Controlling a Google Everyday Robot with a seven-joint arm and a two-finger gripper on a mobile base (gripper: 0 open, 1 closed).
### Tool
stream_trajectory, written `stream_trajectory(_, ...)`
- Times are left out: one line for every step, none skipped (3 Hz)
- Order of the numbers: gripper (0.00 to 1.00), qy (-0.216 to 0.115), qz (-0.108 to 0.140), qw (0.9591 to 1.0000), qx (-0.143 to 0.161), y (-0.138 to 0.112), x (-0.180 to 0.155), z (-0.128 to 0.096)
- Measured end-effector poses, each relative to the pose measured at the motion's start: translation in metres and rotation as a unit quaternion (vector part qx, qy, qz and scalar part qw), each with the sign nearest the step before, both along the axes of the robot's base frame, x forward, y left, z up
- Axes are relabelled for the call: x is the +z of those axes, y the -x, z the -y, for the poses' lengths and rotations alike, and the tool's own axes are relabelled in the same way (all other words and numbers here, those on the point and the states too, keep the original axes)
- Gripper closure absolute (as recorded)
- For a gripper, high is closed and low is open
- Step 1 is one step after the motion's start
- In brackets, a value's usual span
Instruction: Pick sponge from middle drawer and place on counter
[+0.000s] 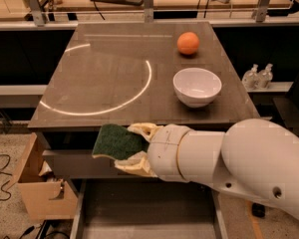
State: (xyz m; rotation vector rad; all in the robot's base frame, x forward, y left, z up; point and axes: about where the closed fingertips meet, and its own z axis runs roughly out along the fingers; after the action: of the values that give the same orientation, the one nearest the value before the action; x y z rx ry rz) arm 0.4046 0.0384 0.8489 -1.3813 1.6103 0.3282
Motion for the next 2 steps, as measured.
stream_trajectory(1.00,-0.030,0.013,0.9993,-0.016,-0.026,-0.003,-0.027)
stream_trajectory(1.00,-0.031,0.031,0.9984,-0.037,-0.040,0.002,-0.024)
